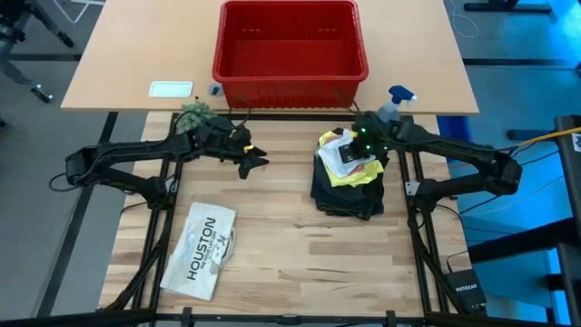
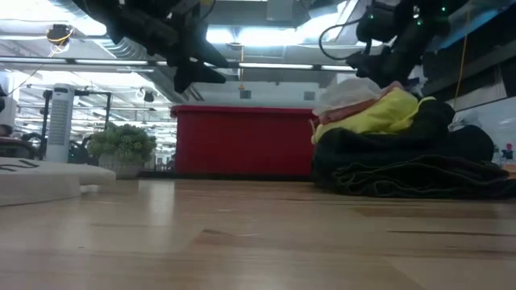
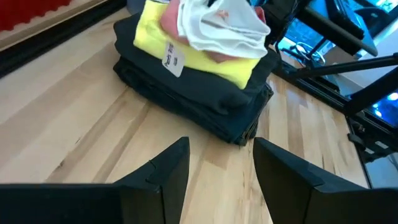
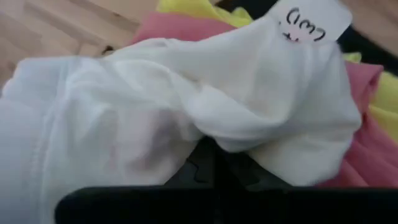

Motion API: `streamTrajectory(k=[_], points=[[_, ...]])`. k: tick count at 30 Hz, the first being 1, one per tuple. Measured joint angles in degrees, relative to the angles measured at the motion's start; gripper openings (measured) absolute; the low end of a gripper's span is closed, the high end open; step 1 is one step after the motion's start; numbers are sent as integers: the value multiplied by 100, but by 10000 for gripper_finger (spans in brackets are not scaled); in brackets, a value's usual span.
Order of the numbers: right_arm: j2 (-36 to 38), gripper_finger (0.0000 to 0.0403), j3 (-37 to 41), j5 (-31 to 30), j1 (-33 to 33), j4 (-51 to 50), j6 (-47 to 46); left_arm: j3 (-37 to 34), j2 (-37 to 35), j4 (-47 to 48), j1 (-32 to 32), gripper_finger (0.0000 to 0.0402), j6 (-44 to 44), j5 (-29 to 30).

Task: Fold laundry
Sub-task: Stack the white shorts on the pink panty, then move the stacked clothes to the middle right of the table

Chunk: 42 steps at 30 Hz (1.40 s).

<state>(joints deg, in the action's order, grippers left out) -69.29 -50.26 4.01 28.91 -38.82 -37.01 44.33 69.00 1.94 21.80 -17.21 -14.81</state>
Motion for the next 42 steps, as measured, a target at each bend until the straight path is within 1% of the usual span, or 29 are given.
streamTrajectory(k=[4, 8, 11, 14, 16, 17, 20, 22, 24, 26, 31, 34, 36, 38, 39, 40, 42], points=[[172, 0, 120, -35, -2, 183, -164, -1, 8, -12, 0, 168, 101, 0], [588, 6, -120, -234, -2, 447, -158, 1, 8, -14, 0, 168, 139, 2], [900, 11, -265, -358, -2, 221, -155, 0, 8, -14, 0, 168, 163, 2], [1180, 17, -386, -397, -2, -141, -155, -1, 8, -14, 0, 168, 162, 2], [1339, 21, -451, -450, -2, -577, -155, -1, 8, -16, 0, 168, 173, 2], [1395, 23, -495, -590, -2, -886, -184, 0, 8, -33, 0, 168, 193, 4], [1547, 20, -567, -1322, -4, -2243, -640, 1, 128, -293, 4, 168, 171, 107], [1608, 7, -537, -1566, 4, -2898, -952, 1, 377, -485, 55, 168, 97, 144], [1710, 3, -444, -1600, 0, -3370, -1180, 3, 794, -785, 125, 168, -63, 145], [1802, 5, -348, -1624, -2, -3605, -1502, 0, 1300, -1106, 216, 168, -297, 88], [1918, 1, 64, -1648, -2, -3715, -2103, 11, 2642, -2390, 346, 168, -949, -187], [1910, 1, 390, -1637, -2, -3706, -2480, 229, 3271, -2740, 350, 168, -1065, -201], [1916, 0, 658, -1630, -2, -3580, -2761, 431, 3612, -2800, 339, 168, -1045, -234], [1918, 0, 929, -1603, -2, -3254, -2910, 625, 3848, -2761, 339, 168, -977, -363], [1934, 0, 988, -1685, -2, -3136, -2937, 701, 3884, -2740, 339, 168, -984, -525], [1986, 0, 987, -1850, -10, -3070, -2999, 744, 3859, -2737, 349, 168, -1075, -696], [2096, 0, 813, -2249, -7, -3058, -3028, 761, 3592, -2720, 396, 167, -1108, -843]])
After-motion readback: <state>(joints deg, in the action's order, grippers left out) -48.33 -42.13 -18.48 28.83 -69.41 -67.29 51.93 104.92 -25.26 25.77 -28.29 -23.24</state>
